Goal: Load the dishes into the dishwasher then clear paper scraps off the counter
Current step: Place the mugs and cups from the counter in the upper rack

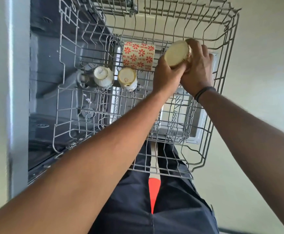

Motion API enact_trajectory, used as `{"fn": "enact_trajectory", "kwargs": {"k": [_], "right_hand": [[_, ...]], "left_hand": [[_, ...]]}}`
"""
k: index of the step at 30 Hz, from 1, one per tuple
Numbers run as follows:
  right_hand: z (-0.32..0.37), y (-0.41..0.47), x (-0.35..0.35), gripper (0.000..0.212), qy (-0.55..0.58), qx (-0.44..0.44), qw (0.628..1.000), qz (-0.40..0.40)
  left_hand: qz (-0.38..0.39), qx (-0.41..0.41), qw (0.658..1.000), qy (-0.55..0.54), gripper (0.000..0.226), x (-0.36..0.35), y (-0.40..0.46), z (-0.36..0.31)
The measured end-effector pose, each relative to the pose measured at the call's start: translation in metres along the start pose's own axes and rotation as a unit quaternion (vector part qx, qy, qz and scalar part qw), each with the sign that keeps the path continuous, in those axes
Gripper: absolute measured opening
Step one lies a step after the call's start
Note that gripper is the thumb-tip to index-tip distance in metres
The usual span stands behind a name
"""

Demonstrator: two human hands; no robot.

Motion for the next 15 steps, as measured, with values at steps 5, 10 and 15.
{"fn": "enact_trajectory", "kwargs": {"k": [5, 10, 15], "right_hand": [[0.009, 0.005, -0.014, 0.054, -0.042, -0.013, 0.999, 0.028], [0.019, 0.012, -0.031, 0.044, -0.096, 0.004, 0.994, 0.062], [0.02, 0.019, -0.036, 0.04, -0.136, -0.001, 0.987, 0.084]], "left_hand": [[0.028, 0.025, 0.999, 0.001, 0.038, 0.005, 0.008, 0.012], [0.049, 0.047, 0.997, 0.027, 0.039, 0.01, 0.007, 0.014], [0.066, 0.065, 0.994, 0.049, 0.04, 0.014, 0.013, 0.011]]}}
Point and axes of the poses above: each hand's wrist, its own y-axis towards the middle knuckle, its own x-axis out of the back of the hand, z = x × y, the point moved 9 cm from there along y, towards the middle knuckle
